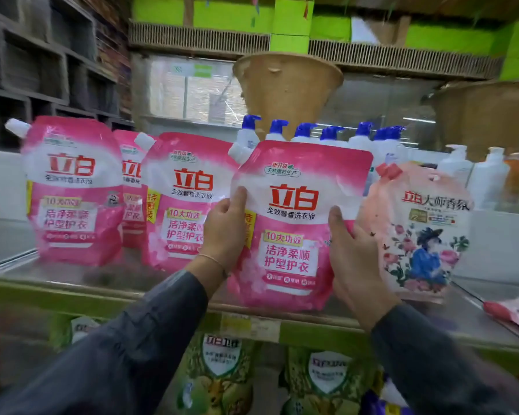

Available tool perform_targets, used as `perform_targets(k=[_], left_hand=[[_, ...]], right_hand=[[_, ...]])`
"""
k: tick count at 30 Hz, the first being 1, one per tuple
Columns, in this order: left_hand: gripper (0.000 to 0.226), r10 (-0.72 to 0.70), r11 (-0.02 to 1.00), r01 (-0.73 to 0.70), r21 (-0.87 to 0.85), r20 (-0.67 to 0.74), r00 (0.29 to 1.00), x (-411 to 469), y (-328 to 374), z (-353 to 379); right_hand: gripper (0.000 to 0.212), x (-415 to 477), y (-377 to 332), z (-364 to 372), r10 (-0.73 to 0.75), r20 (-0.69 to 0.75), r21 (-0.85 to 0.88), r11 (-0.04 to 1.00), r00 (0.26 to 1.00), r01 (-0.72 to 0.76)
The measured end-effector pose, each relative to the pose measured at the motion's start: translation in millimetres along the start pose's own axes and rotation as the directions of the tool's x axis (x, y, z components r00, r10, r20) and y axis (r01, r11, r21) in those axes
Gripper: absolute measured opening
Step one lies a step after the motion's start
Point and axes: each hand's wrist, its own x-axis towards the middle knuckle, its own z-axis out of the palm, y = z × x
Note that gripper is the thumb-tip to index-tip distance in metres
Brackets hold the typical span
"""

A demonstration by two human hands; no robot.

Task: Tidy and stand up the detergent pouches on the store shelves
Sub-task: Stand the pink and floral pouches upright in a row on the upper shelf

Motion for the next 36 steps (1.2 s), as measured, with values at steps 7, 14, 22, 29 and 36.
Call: perform_targets(k=[7,14,22,29,36], left_hand=[[0.075,0.285,0.885,-0.266,0.382,0.009,0.959,-18.2,12.4,0.4],[0.084,0.654,0.233,-0.562,0.794,0.300,0.694,-41.6,7.5,35.5],[0.067,0.663,0.150,-0.667,0.730,0.426,0.615,-62.4,2.1,100.6],[0.062,0.597,0.136,-0.785,0.604,0.582,0.552,-86.3,-2.2,170.2],[0.063,0.512,0.181,-0.877,0.445,0.718,0.470,-118.8,-16.2,268.7]], right_hand=[[0.037,-0.3,0.1,-11.0,-0.078,0.028,-0.041,0.996,0.997,0.079],[0.038,4.8,5.5,-20.2,-0.097,0.010,-0.054,0.994,0.995,0.097],[0.027,15.1,3.9,-59.5,-0.137,-0.040,-0.124,0.984,0.990,0.131],[0.013,31.4,-2.5,-132.2,-0.185,-0.065,-0.176,0.969,0.981,0.171],[0.004,52.7,-21.5,-247.8,-0.181,-0.178,-0.335,0.935,0.967,0.113]])
